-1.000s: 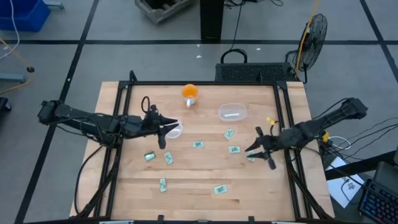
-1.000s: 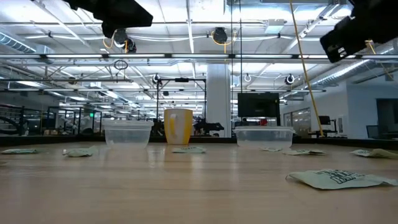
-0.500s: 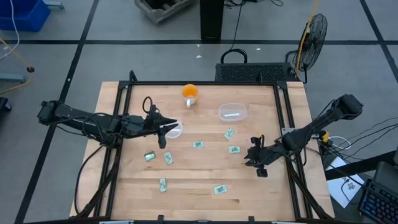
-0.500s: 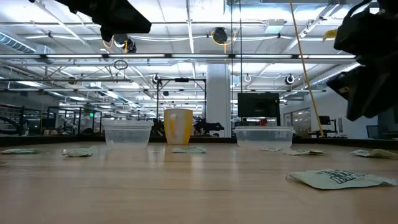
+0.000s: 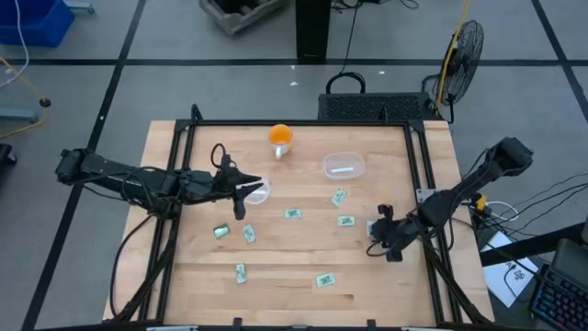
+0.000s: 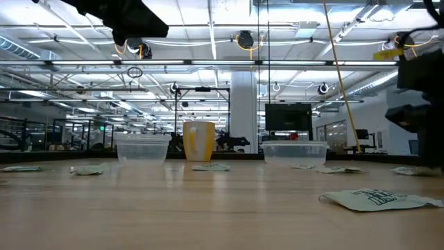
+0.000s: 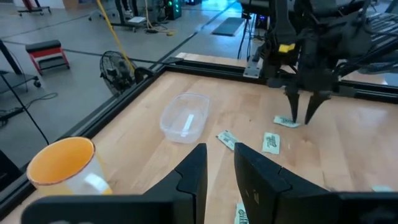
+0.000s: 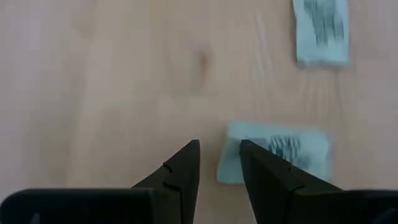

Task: Pick and place Stevia / Truvia into bins
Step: Put the white stevia packet into the right transparent container

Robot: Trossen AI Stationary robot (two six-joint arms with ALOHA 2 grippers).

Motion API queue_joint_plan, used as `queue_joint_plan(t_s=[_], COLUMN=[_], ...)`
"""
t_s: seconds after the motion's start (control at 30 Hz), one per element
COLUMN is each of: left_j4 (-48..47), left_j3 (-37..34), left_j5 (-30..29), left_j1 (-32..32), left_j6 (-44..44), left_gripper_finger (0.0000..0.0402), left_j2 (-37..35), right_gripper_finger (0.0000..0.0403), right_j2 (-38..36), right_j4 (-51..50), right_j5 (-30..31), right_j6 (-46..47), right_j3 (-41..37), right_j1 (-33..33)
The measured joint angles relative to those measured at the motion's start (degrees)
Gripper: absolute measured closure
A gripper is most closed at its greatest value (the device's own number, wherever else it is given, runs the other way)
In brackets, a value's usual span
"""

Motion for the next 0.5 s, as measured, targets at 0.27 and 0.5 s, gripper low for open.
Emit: queue_joint_plan(t_s=[0.27,0.5], left_j4=[0.00,0.02], left_j3=[-0.02,-0.04], left_j5=[0.00,0.00], left_j1=[0.00,0.00], left_j6=[1.28,2.76], left_gripper_finger=[0.0316,0.0316], left_j2=[0.00,0.00], right_gripper_finger=[0.0294,0.0294], right_j2=[0.38,0.42], right_j4=[2.03,1.57], right_j5=[7.30,8.65], right_j6=[-4.53,-4.52], right_j3=[-0.42,-0.42], right_j1=[0.93,0.95])
